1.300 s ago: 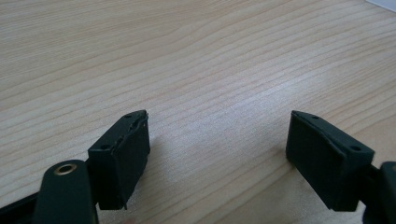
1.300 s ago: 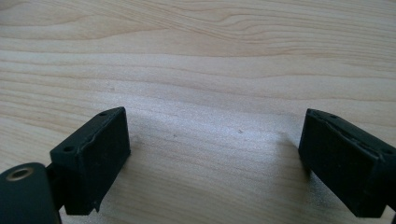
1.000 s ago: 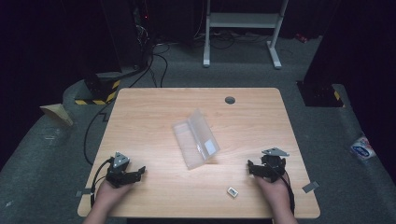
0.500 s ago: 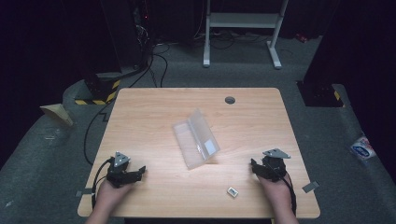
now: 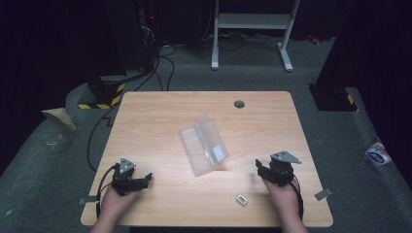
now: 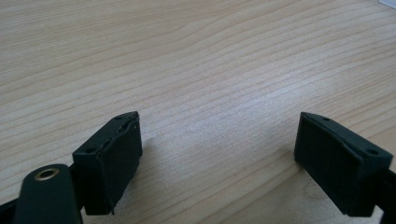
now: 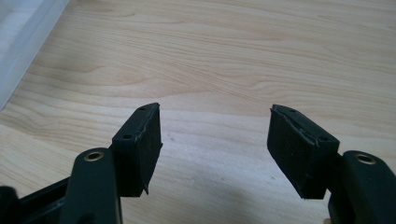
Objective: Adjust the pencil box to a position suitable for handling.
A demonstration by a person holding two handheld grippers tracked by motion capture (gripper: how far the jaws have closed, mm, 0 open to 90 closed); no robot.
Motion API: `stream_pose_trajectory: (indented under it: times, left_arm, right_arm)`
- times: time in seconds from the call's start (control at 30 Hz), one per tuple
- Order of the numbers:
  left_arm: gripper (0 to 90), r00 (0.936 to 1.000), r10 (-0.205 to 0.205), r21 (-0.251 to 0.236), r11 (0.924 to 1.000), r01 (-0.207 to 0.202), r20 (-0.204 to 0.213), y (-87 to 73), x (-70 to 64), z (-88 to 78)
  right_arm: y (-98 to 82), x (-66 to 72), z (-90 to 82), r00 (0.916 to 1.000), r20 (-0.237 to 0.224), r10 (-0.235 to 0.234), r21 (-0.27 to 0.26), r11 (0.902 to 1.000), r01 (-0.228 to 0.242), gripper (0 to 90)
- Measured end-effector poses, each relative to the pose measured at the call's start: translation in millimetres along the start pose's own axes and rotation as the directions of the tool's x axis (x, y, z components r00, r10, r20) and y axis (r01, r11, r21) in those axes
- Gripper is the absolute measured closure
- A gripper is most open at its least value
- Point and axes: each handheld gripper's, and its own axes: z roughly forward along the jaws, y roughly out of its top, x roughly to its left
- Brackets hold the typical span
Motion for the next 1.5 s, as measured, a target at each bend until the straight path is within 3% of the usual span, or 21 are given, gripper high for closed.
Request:
stream_pose_trajectory:
  times: [0.17, 0.33, 0.6, 0.67, 0.93, 1.2, 1.5]
  left_arm:
    - [9.8, 1.0, -0.003, 0.029, 0.9996, 0.003, 0.002, 4.4, 0.2, 3.1]
    - [9.4, 0.9998, -0.011, 0.01, 0.9999, 0.011, -0.014, 2.2, -1.4, 2.9]
    - [12.3, 0.9998, -0.016, 0.005, 0.9999, 0.016, -0.008, 0.5, -1.7, 0.9]
    - [12.4, 0.9998, -0.017, 0.005, 0.9999, 0.017, -0.01, 0.6, -1.9, 1.0]
    - [13.3, 0.9999, -0.011, 0.003, 0.9999, 0.011, -0.006, 0.5, -1.7, 0.8]
    - [13.9, 1.0, -0.007, 0.001, 1.0, 0.007, -0.003, 0.3, -1.6, 0.5]
    - [14.4, 0.9999, -0.01, 0.0, 0.9999, 0.01, 0.001, 0.2, -2.1, 0.5]
  right_arm:
    - [10.4, 5.8, 0.5, 0.9996, -0.023, -0.017, 0.003, 0.9999, 0.017, 34.7]
    - [25.7, 14.4, 3.2, 0.9976, -0.06, -0.036, -0.007, 0.9993, 0.036, 35.6]
    - [56.4, 47.0, 0.8, 0.9936, -0.087, -0.072, -0.093, 0.9937, 0.064, 35.9]
    - [59.1, 58.0, -0.3, 0.9892, -0.106, -0.101, -0.101, 0.9908, 0.091, 35.9]
    - [56.2, 75.9, -2.9, 0.9804, -0.149, -0.129, -0.11, 0.9874, 0.113, 36.0]
    - [48.4, 85.3, 9.6, 0.9748, -0.174, -0.14, -0.092, 0.9878, 0.126, 37.9]
    - [39.4, 83.8, 26.0, 0.9792, -0.191, -0.068, -0.068, 0.9961, 0.056, 46.6]
